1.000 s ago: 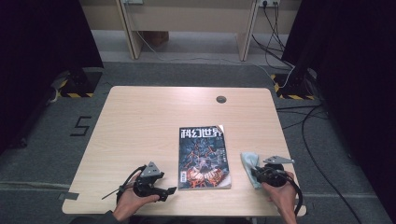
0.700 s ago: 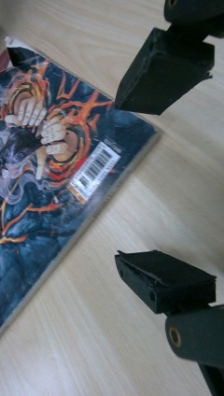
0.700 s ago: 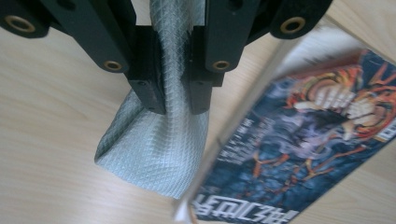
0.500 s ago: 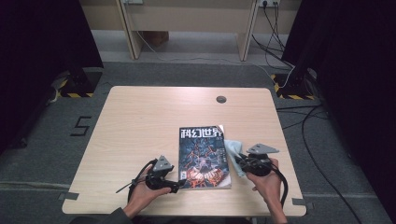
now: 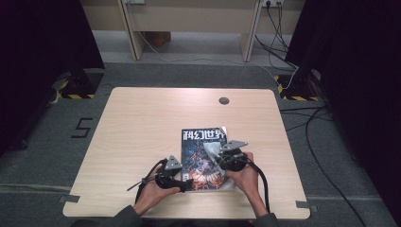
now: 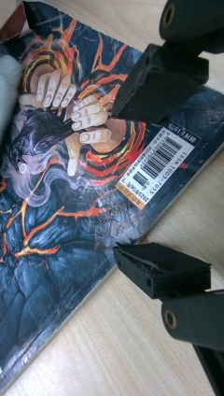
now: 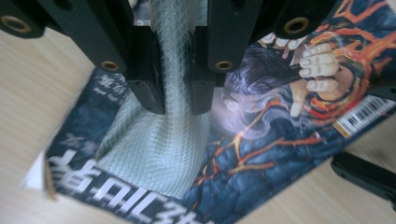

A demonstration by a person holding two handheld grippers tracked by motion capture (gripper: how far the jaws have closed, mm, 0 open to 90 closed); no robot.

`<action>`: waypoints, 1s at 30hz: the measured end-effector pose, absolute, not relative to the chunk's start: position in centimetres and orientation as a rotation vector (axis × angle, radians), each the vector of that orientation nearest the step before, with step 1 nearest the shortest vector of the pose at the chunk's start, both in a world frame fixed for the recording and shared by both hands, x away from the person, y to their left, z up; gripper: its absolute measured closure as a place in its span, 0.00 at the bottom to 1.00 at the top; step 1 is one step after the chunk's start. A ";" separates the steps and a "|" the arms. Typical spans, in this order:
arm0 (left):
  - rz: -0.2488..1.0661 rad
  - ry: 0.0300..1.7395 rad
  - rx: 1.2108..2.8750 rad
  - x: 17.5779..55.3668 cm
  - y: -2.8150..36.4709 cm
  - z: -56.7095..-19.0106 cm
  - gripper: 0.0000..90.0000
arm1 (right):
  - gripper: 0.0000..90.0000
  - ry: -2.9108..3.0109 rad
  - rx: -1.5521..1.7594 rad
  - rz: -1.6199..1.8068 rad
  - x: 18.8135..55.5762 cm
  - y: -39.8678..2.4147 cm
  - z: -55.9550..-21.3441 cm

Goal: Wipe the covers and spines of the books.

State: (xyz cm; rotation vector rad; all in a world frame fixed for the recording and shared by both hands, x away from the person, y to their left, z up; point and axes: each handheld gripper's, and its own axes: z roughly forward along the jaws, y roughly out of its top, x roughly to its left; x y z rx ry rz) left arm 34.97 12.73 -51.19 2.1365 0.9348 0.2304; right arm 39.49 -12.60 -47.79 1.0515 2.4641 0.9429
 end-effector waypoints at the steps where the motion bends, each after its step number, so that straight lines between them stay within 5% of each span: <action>1: 0.235 0.938 2.133 34.9 12.7 -51.2 0.31 | 0.80 2.483 1.050 0.907 39.7 -12.4 -48.4; 12: 0.296 0.883 2.138 32.4 12.6 -51.2 0.38 | 0.71 2.533 1.060 0.882 37.8 -13.0 -48.6; 21: 0.293 0.889 2.116 30.9 12.7 -51.3 0.38 | 0.75 2.583 0.963 0.847 37.3 -11.5 -48.5; 30: 0.265 0.896 2.113 30.9 12.9 -51.4 0.38 | 0.76 2.431 1.080 0.850 41.9 -12.8 -48.9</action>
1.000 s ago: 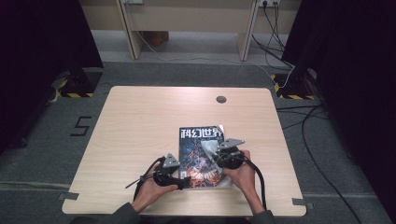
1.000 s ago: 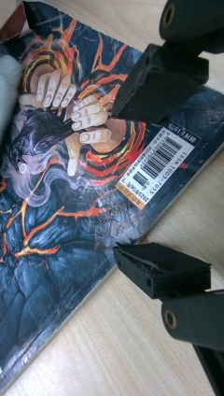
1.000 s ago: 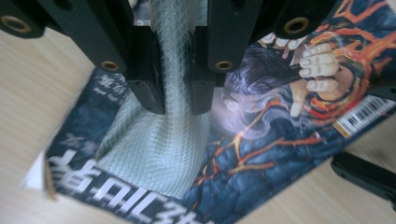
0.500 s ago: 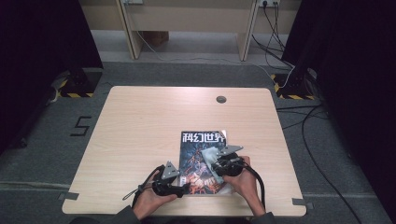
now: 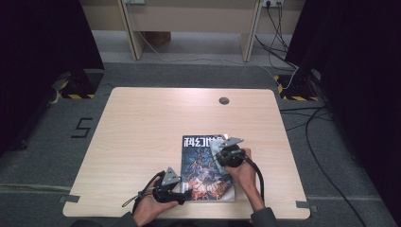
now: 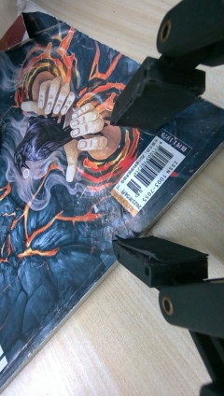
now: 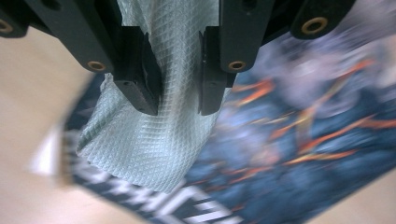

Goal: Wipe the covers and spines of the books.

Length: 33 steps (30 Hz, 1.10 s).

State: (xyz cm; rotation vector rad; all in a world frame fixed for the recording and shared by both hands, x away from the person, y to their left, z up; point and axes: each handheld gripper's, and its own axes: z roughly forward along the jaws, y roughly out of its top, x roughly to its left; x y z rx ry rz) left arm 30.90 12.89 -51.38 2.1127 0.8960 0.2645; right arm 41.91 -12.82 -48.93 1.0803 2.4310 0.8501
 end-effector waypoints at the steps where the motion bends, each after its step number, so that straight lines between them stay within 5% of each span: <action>1: 0.265 0.895 2.113 30.9 12.9 -51.4 0.38 | 0.75 2.409 1.097 0.849 42.5 -13.1 -49.0; 12: 0.265 0.895 2.116 30.9 12.8 -51.3 0.38 | 0.76 2.311 1.175 0.857 44.8 -14.2 -49.3; 22: 0.259 0.892 2.121 30.8 12.7 -51.3 0.37 | 0.75 2.428 1.050 0.870 43.6 -11.1 -49.2; 33: 0.252 0.872 2.133 30.7 12.5 -51.3 0.36 | 0.75 2.277 1.172 0.856 45.3 -13.9 -49.5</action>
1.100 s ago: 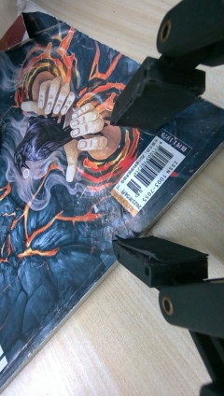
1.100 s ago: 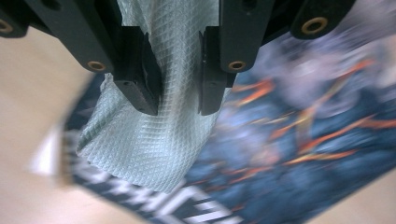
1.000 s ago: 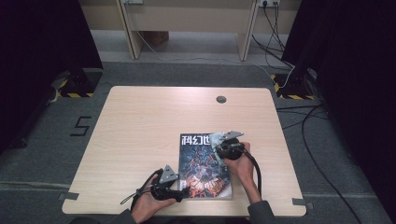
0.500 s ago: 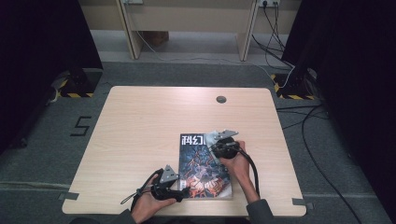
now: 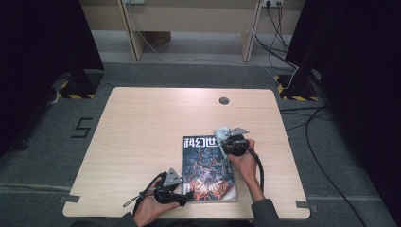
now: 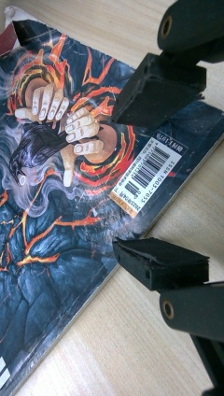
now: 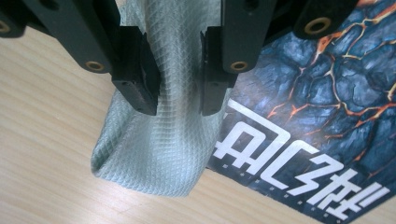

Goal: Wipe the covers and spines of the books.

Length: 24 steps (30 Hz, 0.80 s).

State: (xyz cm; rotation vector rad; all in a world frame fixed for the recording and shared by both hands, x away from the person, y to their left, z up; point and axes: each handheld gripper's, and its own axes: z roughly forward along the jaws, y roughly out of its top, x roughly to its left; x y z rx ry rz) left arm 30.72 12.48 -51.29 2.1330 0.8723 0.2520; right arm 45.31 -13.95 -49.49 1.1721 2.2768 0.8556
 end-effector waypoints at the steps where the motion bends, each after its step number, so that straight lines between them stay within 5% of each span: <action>1: 0.252 0.872 2.133 30.7 12.5 -51.3 0.36 | 0.75 2.277 1.172 0.856 45.3 -13.9 -49.5; 11: 0.246 0.864 2.136 30.8 12.5 -51.3 0.35 | 0.73 2.401 1.040 0.895 44.0 -10.9 -49.5; 24: 0.243 0.860 2.137 30.8 12.6 -51.3 0.35 | 0.70 2.281 1.200 0.874 45.3 -14.2 -49.5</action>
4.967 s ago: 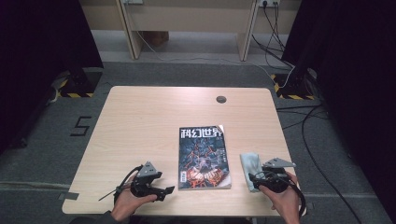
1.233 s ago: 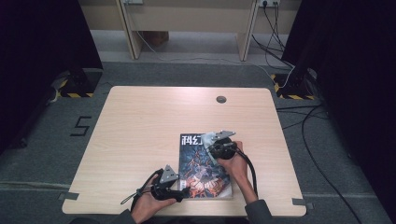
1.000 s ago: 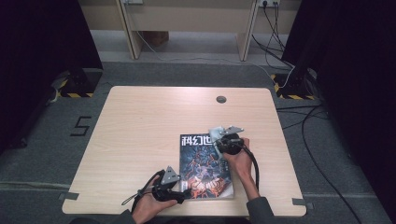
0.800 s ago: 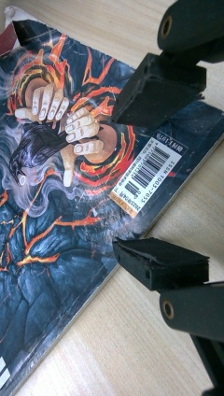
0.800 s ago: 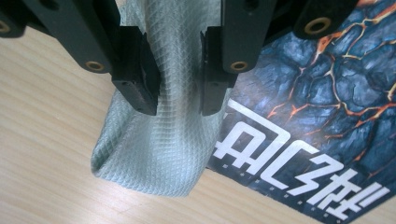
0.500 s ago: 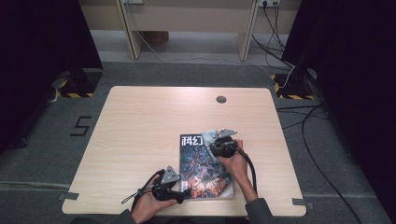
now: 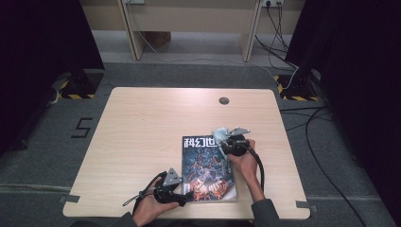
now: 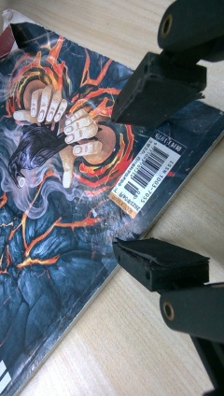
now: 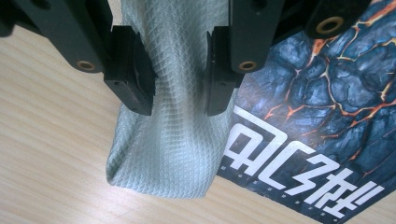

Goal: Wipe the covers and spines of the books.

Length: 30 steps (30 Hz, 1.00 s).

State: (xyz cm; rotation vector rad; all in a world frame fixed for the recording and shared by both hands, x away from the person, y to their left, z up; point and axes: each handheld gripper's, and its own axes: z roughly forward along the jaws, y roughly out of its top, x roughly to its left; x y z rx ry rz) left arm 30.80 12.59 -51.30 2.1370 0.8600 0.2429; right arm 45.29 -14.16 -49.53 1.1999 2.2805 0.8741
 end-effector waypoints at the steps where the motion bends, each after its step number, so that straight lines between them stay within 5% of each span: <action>1: 0.243 0.860 2.137 30.8 12.6 -51.3 0.35 | 0.70 2.281 1.200 0.874 45.3 -14.2 -49.5; 30: 0.241 0.859 2.131 30.8 12.7 -51.4 0.35 | 0.71 2.439 0.988 0.903 44.0 -7.3 -49.5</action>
